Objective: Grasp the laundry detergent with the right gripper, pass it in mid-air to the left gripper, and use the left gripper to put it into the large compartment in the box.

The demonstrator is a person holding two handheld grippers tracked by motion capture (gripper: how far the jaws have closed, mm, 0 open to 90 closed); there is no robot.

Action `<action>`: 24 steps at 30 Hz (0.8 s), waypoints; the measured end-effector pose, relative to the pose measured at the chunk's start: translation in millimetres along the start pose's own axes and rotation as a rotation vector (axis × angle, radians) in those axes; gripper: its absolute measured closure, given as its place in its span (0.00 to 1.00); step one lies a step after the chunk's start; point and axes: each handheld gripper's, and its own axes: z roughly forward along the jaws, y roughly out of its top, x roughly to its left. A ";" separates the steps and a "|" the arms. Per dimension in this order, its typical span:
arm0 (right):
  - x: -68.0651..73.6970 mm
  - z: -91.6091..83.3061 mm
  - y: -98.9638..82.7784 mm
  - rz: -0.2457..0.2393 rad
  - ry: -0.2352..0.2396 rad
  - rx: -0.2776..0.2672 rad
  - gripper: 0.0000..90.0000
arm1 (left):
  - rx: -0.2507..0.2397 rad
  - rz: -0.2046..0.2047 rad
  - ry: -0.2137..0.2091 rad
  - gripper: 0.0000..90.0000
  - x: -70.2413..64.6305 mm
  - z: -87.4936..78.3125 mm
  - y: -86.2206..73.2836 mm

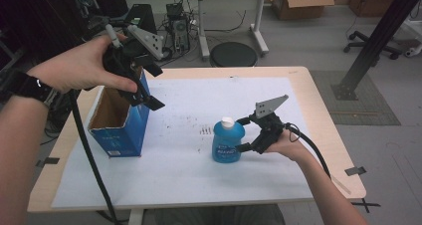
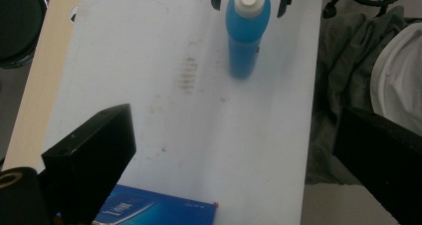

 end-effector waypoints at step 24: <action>3.5 25.6 -0.8 -0.039 -0.003 -0.020 0.13 | -0.003 0.000 0.002 0.05 -1.0 0.6 -1.7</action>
